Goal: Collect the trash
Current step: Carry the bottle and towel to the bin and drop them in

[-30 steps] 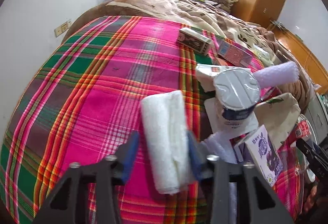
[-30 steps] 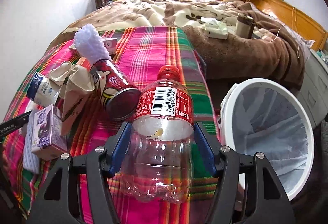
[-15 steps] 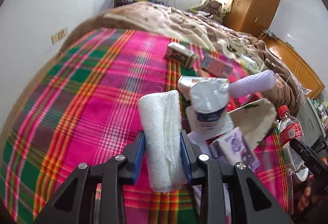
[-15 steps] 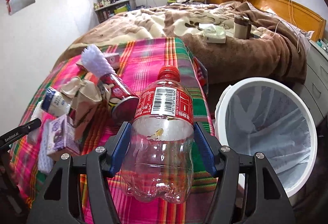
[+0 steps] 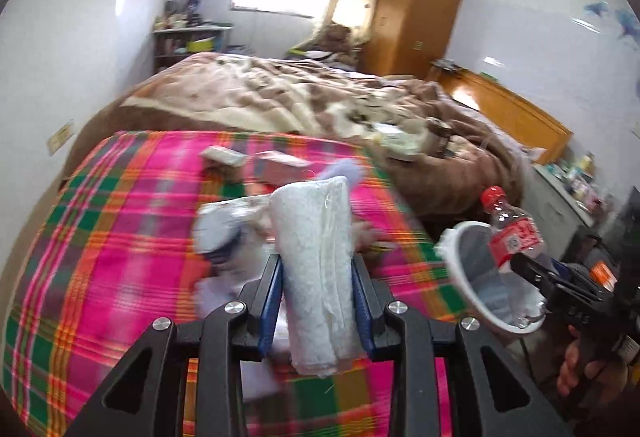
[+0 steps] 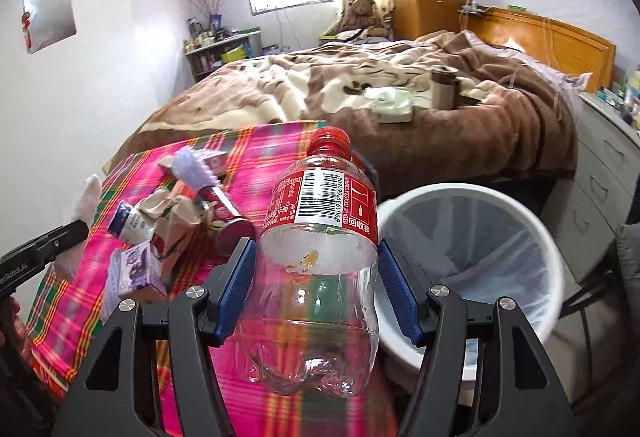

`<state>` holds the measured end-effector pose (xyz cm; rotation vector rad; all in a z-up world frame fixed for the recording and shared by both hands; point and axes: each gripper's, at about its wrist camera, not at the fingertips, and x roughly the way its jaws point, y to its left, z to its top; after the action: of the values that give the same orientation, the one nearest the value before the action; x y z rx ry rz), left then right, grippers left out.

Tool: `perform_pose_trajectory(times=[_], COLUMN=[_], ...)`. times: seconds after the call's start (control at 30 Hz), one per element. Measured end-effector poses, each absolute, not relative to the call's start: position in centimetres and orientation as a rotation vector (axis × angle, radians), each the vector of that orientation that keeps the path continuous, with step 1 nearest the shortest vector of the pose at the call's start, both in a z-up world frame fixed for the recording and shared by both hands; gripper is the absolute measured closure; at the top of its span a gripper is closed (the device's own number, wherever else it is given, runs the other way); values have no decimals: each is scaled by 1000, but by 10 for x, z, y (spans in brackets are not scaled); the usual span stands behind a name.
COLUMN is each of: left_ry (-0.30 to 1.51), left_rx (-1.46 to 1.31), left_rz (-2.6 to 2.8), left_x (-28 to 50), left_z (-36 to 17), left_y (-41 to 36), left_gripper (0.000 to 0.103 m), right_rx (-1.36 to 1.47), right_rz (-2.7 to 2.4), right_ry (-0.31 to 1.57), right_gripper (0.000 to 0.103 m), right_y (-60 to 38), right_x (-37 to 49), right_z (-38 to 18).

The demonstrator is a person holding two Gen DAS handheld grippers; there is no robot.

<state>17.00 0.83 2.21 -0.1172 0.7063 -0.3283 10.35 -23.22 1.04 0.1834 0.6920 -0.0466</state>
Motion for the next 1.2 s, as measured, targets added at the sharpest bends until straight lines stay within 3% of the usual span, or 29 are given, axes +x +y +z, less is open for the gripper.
perform_pose_trajectory(times=[0.7, 1.07, 1.2], left_ry=[741, 758, 766], left_rx=[27, 76, 74], left_rz=[-609, -607, -620], left_x=[164, 168, 170], left_z=[6, -11, -14], left_y=[-194, -245, -249], left_gripper=[70, 70, 64], right_rx=[216, 201, 213], right_rz=[-214, -207, -214], right_ry=[750, 802, 820], right_gripper=[39, 39, 38], right_y=[-327, -356, -361], right_x=[96, 104, 105], right_z=[-25, -41, -46])
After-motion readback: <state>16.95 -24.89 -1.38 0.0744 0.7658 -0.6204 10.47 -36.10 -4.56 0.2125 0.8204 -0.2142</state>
